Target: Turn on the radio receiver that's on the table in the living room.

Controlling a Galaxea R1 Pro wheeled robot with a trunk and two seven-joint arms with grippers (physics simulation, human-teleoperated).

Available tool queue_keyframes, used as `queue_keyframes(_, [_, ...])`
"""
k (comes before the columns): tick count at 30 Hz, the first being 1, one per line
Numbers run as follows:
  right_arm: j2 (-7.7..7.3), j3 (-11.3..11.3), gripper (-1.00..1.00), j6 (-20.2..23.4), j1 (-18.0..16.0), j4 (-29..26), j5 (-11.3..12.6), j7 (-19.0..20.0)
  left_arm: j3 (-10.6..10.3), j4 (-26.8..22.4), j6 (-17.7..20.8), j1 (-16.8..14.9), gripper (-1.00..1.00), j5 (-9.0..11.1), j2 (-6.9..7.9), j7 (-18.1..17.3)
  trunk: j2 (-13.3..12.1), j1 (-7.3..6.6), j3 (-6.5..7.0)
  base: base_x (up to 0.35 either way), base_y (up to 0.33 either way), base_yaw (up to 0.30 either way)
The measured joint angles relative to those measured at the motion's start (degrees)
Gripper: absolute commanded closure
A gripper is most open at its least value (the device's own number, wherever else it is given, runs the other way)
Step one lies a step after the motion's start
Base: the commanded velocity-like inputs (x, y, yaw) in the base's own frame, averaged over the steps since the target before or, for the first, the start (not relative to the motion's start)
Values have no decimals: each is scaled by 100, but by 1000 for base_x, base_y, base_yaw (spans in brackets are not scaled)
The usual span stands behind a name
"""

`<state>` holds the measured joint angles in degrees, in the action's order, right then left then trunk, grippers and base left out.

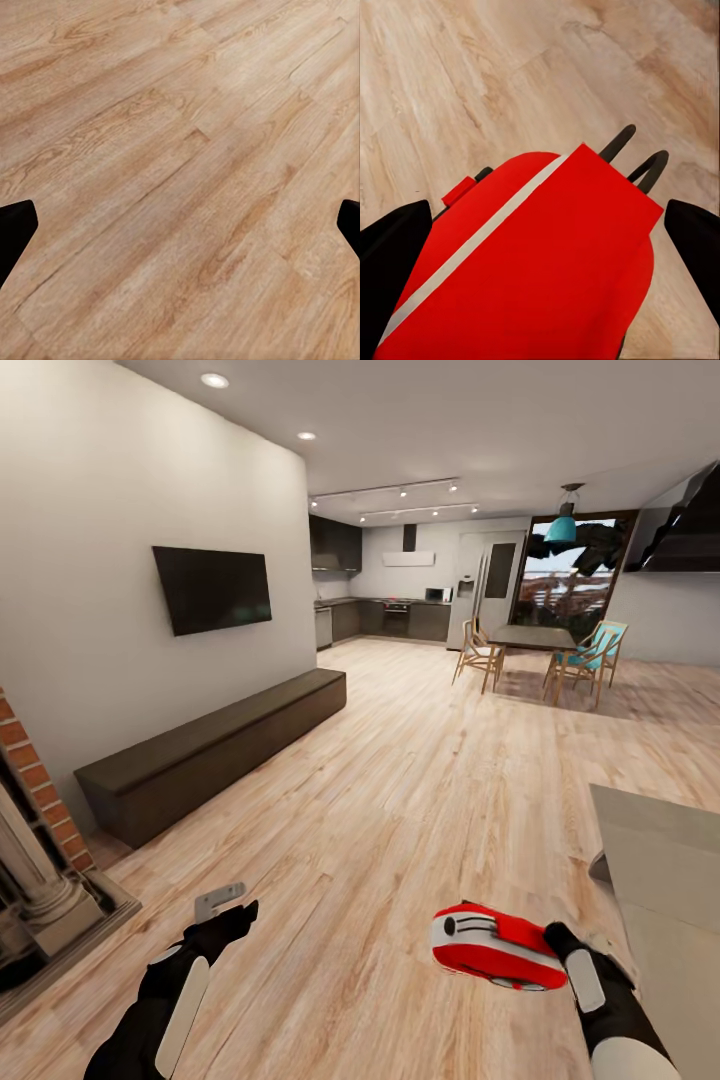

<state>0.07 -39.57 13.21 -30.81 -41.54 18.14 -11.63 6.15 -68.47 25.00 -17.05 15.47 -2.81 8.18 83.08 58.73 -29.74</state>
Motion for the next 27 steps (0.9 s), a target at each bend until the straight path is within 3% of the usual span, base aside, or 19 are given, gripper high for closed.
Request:
queue_keyframes(3, [1,-175,100,-17,0,-4,305,-4,0,0,-1,0,-100,0,0,4,0,0,0,0,0,0])
queue_keyframes(6, [1,-223,100,-30,0,-9,415,-11,-4,6,-3,0,-100,-2,0,7,0,0,0,0,0,0])
queue_keyframes(27, [1,-244,100,-40,1,-10,445,-6,-2,7,-4,0,-100,8,0,0,0,0,0,0,0,0])
